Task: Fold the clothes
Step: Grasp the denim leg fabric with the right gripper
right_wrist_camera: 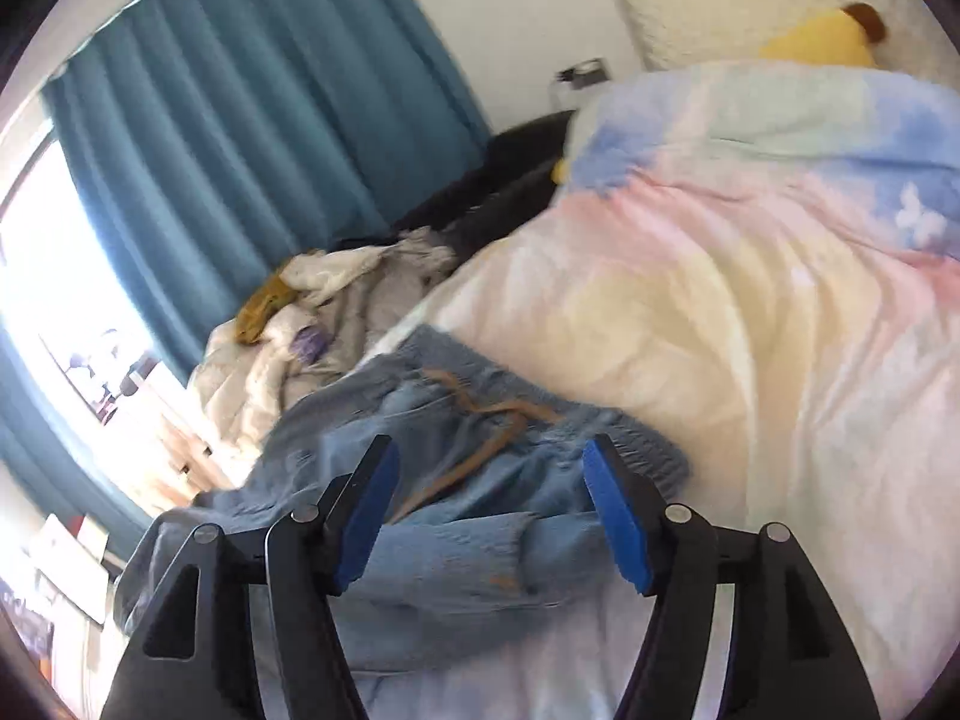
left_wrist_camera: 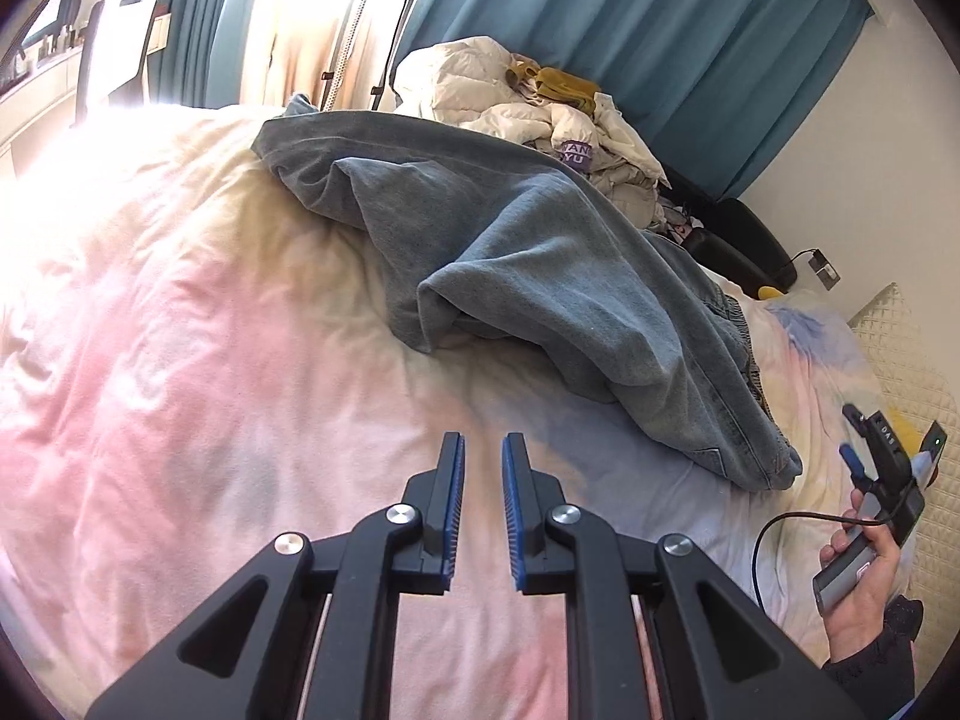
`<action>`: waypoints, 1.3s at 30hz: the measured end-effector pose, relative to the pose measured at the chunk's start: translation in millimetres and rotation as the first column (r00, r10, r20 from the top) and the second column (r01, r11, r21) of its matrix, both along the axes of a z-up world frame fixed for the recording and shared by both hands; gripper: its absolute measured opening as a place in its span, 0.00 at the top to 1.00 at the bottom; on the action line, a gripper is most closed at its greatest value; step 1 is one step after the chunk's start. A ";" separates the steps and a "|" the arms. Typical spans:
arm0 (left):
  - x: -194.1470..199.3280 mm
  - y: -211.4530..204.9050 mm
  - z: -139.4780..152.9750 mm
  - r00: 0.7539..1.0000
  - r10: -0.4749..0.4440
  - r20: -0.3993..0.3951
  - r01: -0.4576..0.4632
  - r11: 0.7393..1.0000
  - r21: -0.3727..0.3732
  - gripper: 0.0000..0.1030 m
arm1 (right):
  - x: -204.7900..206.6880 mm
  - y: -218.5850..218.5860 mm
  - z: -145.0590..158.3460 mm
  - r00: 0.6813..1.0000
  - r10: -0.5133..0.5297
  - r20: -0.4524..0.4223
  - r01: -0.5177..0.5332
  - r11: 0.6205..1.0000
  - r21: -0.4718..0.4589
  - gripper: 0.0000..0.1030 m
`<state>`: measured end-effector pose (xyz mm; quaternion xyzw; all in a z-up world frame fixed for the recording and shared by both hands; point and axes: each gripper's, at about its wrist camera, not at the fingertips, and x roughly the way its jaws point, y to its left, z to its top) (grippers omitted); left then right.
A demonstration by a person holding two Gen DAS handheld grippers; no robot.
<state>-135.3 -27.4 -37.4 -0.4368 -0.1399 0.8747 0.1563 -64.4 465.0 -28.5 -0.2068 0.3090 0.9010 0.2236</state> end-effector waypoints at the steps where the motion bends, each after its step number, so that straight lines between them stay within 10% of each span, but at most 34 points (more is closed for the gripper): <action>1: -1.6 -2.3 0.0 1.000 -0.002 0.002 0.002 1.000 0.004 0.88 | -18.4 -16.3 2.7 0.995 0.099 -0.001 -0.099 0.995 -0.005 0.36; 9: -20.4 -22.9 -8.9 0.999 -0.009 0.047 0.008 1.000 0.020 0.87 | -182.7 -145.7 13.3 0.778 0.626 0.049 -0.620 0.778 -0.101 0.37; 13: -31.0 -35.6 -13.6 0.999 0.011 0.038 -0.013 0.998 0.054 0.87 | -270.5 -192.3 16.7 0.679 0.728 0.094 -0.722 0.686 -0.093 0.36; 22: -63.2 -50.8 -44.9 0.994 0.032 0.101 -0.044 0.992 0.121 0.87 | -371.0 -209.4 -24.9 0.604 0.774 0.190 -0.763 0.631 -0.140 0.37; 25: -64.9 -55.2 -44.8 0.994 0.038 0.102 -0.053 0.989 0.141 0.87 | -361.4 -213.0 -37.2 0.563 0.802 0.198 -0.785 0.594 -0.174 0.49; 28: -59.9 -59.5 -35.6 0.996 0.035 0.076 -0.048 0.985 0.168 0.87 | -333.3 -218.2 -33.2 0.566 0.795 0.219 -0.793 0.598 -0.119 0.96; 34: -42.2 -70.0 -7.1 0.997 0.073 -0.007 -0.070 0.975 0.211 0.87 | -235.7 -236.1 9.7 0.572 0.803 0.169 -0.816 0.577 0.019 0.99; 39: -26.3 -72.8 10.8 0.996 0.079 -0.047 -0.067 0.973 0.220 0.87 | -130.8 -264.6 35.9 0.489 0.853 0.180 -0.872 0.472 0.133 0.99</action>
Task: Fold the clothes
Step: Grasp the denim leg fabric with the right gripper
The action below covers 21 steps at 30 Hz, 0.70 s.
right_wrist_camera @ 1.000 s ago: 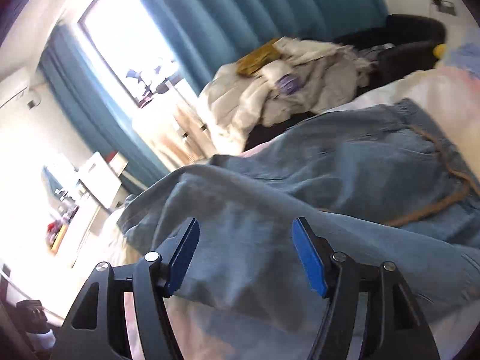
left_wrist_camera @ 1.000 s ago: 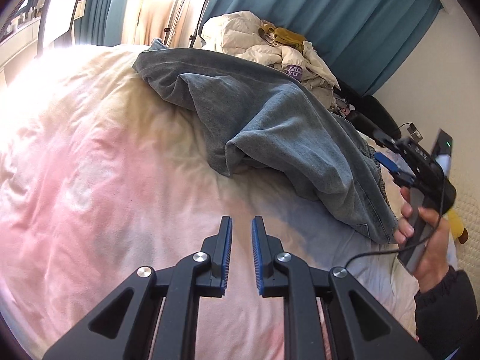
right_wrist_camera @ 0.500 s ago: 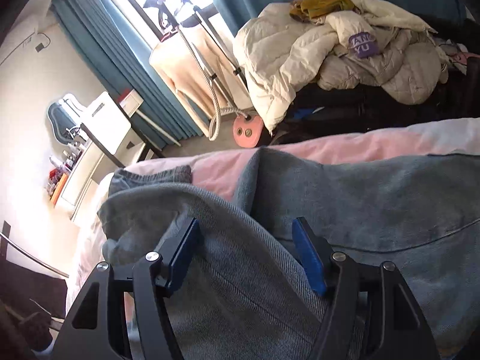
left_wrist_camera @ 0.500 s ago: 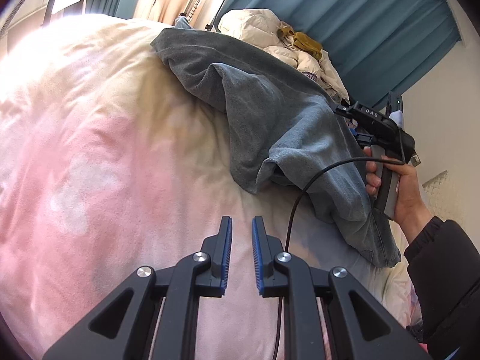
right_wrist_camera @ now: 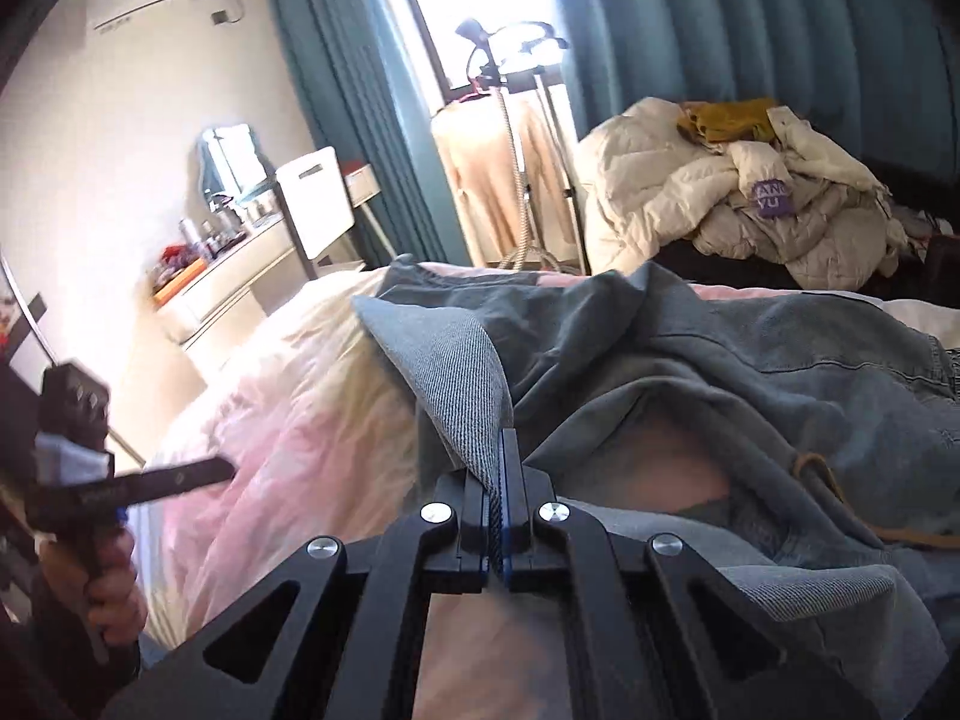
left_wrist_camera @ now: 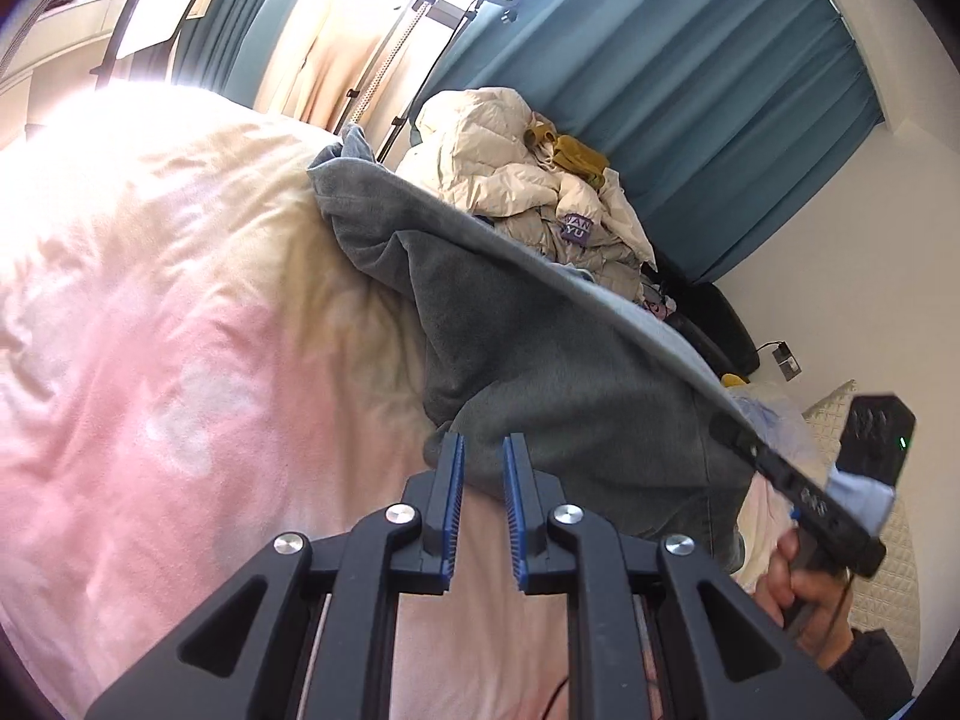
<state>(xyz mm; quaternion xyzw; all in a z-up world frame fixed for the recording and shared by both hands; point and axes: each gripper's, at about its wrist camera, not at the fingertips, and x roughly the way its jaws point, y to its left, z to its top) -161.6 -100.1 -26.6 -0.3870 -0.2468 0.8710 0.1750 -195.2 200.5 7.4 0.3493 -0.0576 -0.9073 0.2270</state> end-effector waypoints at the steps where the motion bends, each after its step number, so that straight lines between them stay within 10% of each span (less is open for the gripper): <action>1: 2.9 0.6 3.0 1.000 -0.003 -0.005 0.003 1.000 0.000 0.87 | 19.0 -5.8 0.5 1.000 0.024 -0.005 -0.024 1.000 0.014 0.99; 6: 14.7 3.0 12.4 0.999 -0.031 -0.011 0.031 0.999 0.012 0.87 | 89.6 -29.3 -20.7 0.994 0.100 0.045 -0.102 0.994 0.041 0.99; 15: 3.6 -5.1 -16.4 0.994 -0.007 0.107 0.004 0.999 0.033 0.86 | 110.2 -52.2 -130.8 0.922 0.070 0.381 -0.113 0.989 0.092 0.97; 21: -25.2 -28.0 -53.5 0.973 0.084 0.214 -0.109 0.988 0.109 0.86 | 95.6 -12.8 -121.2 0.911 0.047 0.409 0.020 0.987 -0.159 0.82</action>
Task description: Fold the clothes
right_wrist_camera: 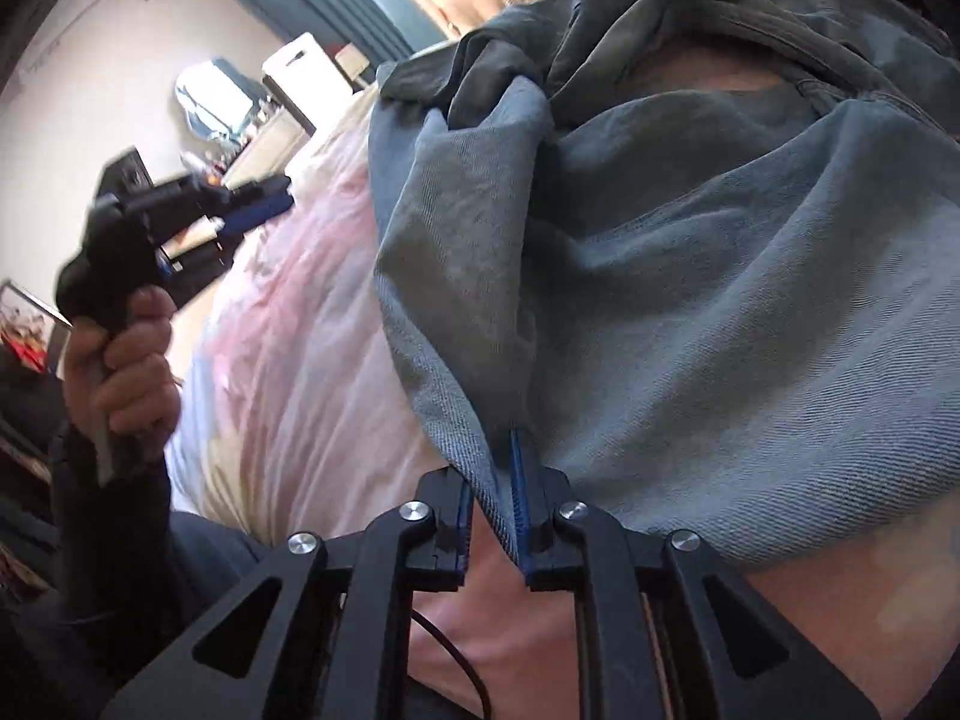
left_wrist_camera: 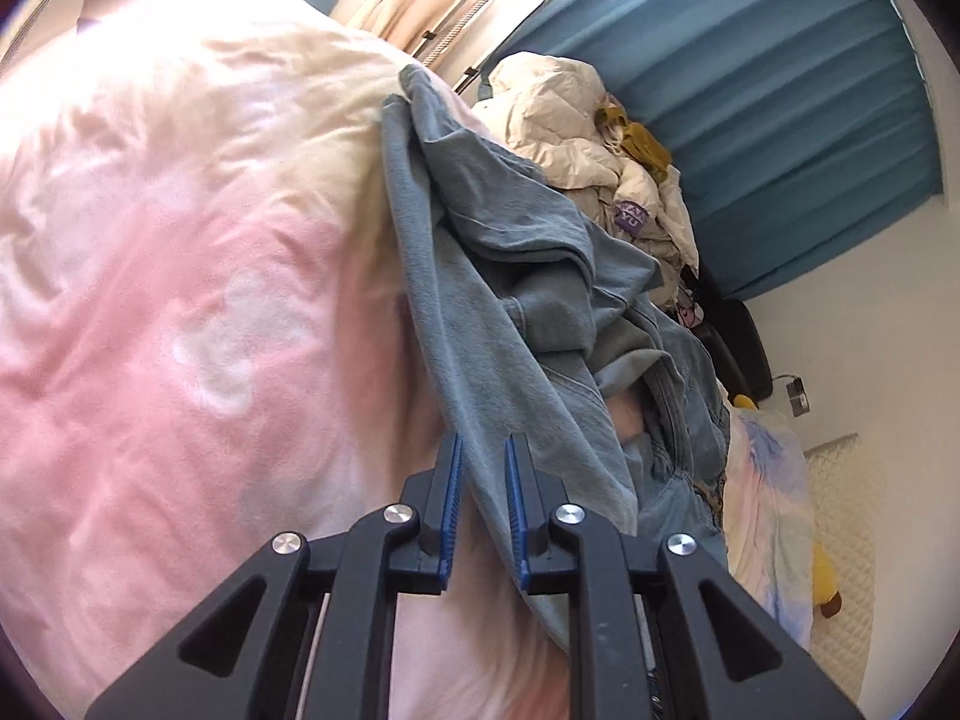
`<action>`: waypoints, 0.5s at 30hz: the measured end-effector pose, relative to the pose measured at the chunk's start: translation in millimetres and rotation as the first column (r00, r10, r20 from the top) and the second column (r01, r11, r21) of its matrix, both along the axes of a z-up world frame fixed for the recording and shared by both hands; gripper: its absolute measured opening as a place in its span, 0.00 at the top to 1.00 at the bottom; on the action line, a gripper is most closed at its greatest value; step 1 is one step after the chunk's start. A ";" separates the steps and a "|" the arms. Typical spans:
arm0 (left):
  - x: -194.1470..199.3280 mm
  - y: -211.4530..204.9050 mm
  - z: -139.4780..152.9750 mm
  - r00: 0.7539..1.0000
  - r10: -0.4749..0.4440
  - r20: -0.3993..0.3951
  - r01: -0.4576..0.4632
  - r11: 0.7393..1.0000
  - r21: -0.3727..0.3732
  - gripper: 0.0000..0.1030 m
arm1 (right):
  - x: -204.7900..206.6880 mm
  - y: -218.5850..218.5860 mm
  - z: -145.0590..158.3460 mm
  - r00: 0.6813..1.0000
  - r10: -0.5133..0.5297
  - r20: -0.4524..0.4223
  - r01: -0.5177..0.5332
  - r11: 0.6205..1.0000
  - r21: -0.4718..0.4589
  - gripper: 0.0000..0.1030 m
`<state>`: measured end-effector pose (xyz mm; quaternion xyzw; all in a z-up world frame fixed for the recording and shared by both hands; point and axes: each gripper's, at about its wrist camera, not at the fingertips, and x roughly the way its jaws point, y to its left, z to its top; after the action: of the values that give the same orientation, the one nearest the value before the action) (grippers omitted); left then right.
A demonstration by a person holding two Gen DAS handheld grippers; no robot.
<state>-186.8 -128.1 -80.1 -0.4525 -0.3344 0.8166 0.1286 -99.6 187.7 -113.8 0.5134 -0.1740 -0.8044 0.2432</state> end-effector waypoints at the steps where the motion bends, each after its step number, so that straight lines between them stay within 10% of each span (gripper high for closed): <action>1: -7.2 -2.0 -4.6 1.000 0.011 0.008 -0.011 1.000 0.017 0.86 | -1.4 6.6 3.0 1.000 -0.023 -0.009 0.023 0.999 -0.025 0.79; 15: -126.9 -19.7 -44.0 0.999 0.043 -0.018 -0.043 0.999 0.018 0.86 | -19.7 32.0 2.2 0.993 -0.100 -0.055 0.087 0.978 -0.191 0.68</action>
<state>-313.6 -147.7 -124.1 -0.4364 -0.3500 0.8204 0.1181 -119.3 219.7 -111.6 0.4532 -0.2652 -0.8110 0.2580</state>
